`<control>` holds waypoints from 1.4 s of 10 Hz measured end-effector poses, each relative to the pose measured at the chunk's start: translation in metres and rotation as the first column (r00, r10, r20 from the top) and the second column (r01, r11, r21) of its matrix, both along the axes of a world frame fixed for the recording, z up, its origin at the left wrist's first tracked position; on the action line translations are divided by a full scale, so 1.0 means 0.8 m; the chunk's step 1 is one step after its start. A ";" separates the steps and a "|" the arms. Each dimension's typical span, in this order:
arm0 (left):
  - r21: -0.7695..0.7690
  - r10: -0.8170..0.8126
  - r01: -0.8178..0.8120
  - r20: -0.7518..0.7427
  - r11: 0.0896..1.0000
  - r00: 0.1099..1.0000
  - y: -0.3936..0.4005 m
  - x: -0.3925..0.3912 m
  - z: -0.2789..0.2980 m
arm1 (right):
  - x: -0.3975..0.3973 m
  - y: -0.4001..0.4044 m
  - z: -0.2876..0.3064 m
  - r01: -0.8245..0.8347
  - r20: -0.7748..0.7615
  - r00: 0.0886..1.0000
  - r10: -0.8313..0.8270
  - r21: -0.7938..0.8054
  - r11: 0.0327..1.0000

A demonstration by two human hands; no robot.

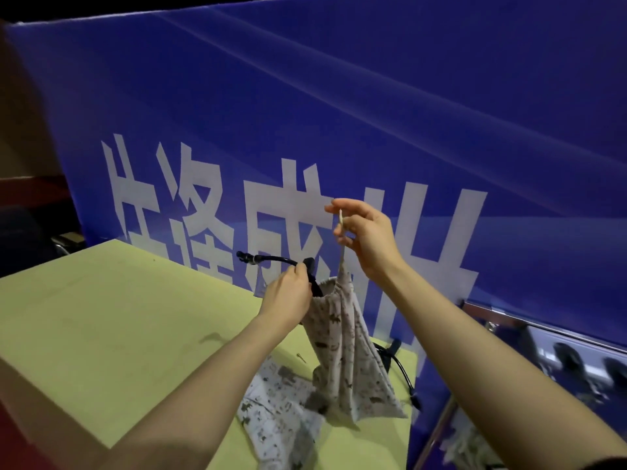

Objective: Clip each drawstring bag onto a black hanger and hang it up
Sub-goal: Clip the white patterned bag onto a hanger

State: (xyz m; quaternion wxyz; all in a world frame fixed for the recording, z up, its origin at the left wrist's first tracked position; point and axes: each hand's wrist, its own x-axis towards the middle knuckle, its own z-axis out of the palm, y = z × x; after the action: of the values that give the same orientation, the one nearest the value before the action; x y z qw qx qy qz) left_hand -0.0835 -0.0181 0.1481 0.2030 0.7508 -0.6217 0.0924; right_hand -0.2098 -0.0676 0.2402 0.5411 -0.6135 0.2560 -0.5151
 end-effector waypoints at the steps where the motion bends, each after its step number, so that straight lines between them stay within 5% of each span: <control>1: -0.006 -0.040 0.039 -0.138 0.999 0.990 0.012 -0.037 -0.005 | -0.023 0.014 -0.005 -0.003 -0.049 0.999 0.003 0.005 1.000; 3: -0.050 -0.213 0.217 -0.491 0.975 0.845 0.020 -0.075 -0.026 | -0.058 0.038 -0.021 -0.018 -0.150 0.989 0.011 -0.046 0.999; 5: -0.008 -0.295 0.399 -0.688 0.917 0.664 0.033 -0.113 -0.026 | -0.088 0.070 -0.029 0.015 -0.170 0.985 -0.026 -0.065 0.998; 8: 0.094 -0.294 0.377 -0.466 0.921 0.834 0.083 -0.158 -0.052 | -0.135 0.143 -0.041 0.154 -0.059 0.987 -0.152 0.036 0.987; 11: 0.136 -0.224 0.302 -0.411 0.943 0.884 0.138 -0.210 -0.037 | -0.187 0.201 -0.045 0.287 0.016 0.958 -0.287 -0.061 0.956; 12: 0.134 -0.229 0.276 -0.293 0.952 0.928 0.146 -0.224 -0.034 | -0.203 0.211 -0.048 0.352 -0.132 0.905 -0.404 -0.296 0.888; 13: 0.204 -0.214 0.230 -0.097 0.952 0.972 0.139 -0.240 -0.046 | -0.216 0.214 -0.049 0.335 -0.263 0.862 -0.434 -0.347 0.876; 14: 0.128 -0.202 0.208 -0.064 0.970 0.977 0.147 -0.272 -0.045 | -0.249 0.202 -0.051 0.344 -0.473 0.651 -0.594 -0.514 0.786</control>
State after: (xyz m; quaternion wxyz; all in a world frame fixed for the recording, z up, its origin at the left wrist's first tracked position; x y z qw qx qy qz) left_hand -0.3007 0.0995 0.1122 0.1760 0.6965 -0.6955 0.0100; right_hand -0.4088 0.0938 0.1996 0.1431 -0.7483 0.4650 -0.4510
